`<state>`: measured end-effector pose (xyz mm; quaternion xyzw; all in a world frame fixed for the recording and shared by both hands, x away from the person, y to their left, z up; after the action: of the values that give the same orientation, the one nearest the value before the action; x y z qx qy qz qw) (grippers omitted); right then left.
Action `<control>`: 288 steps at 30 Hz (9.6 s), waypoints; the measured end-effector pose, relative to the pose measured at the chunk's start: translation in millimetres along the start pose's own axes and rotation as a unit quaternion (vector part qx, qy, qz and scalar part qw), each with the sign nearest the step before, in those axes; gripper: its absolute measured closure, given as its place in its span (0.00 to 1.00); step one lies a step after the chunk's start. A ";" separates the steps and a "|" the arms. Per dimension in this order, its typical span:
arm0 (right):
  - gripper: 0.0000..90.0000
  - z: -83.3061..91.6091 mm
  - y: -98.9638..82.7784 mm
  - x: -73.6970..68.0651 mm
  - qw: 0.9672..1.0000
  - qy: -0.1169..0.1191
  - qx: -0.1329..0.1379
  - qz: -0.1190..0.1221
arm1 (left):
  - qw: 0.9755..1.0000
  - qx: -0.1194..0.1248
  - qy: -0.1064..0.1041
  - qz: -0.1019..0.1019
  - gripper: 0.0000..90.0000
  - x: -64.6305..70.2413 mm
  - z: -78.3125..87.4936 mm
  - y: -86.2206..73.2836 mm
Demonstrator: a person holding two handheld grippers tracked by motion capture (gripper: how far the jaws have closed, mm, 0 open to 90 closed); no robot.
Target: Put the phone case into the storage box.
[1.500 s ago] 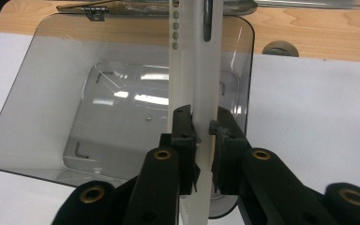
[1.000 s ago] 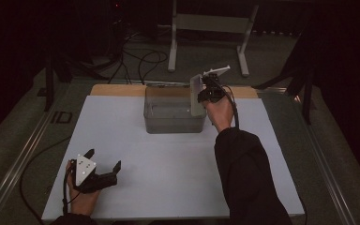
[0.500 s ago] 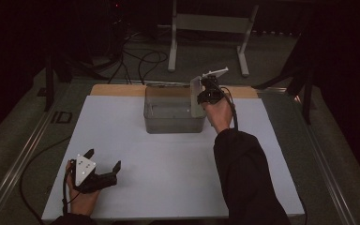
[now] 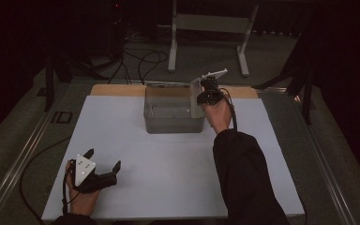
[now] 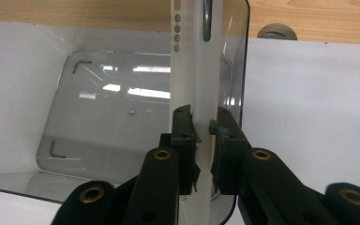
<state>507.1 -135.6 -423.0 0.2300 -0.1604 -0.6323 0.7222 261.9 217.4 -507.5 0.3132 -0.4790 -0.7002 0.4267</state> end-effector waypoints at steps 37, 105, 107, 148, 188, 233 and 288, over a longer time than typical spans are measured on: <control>0.91 -17.0 -5.3 -0.9 1.000 -0.010 -0.018 0.002 | 1.000 0.000 -0.001 0.001 0.01 -0.1 0.1 -0.1; 0.90 -46.9 -10.0 -6.0 0.997 -0.055 -0.054 -0.008 | 1.000 0.003 0.001 0.004 0.01 -1.1 2.1 0.2; 0.90 -47.3 -10.0 -6.0 0.997 -0.057 -0.053 -0.009 | 1.000 0.004 0.001 0.005 0.01 -1.3 2.2 0.2; 0.88 -52.3 -10.4 -12.1 0.995 -0.088 -0.044 0.005 | 1.000 0.003 0.000 0.005 0.01 -1.1 2.7 0.2; 0.58 -11.1 -3.7 -21.2 0.990 -0.011 0.087 0.112 | 1.000 0.000 -0.002 0.002 0.01 -0.2 1.7 -0.3; 0.10 17.6 -30.6 -7.3 0.976 0.038 0.162 0.141 | 1.000 -0.008 0.003 -0.010 0.01 3.5 -1.0 -1.6; 0.09 63.4 -129.4 42.6 0.958 0.049 0.229 0.168 | 1.000 -0.008 -0.004 0.012 0.01 -10.1 4.7 6.1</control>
<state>371.7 -198.1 -441.4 0.3897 -0.3017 -0.4364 0.7528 264.2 227.3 -499.8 0.3015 -0.4786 -0.7002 0.4357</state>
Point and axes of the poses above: each handheld gripper's, and its own axes: z roughly backward along the jaws, y roughly out of its top, x roughly to its right, the point moved 3 cm from there along -z, roughly forward along the jaws, and after that the axes turned 5 degrees about -y, right-handed, at the moved point
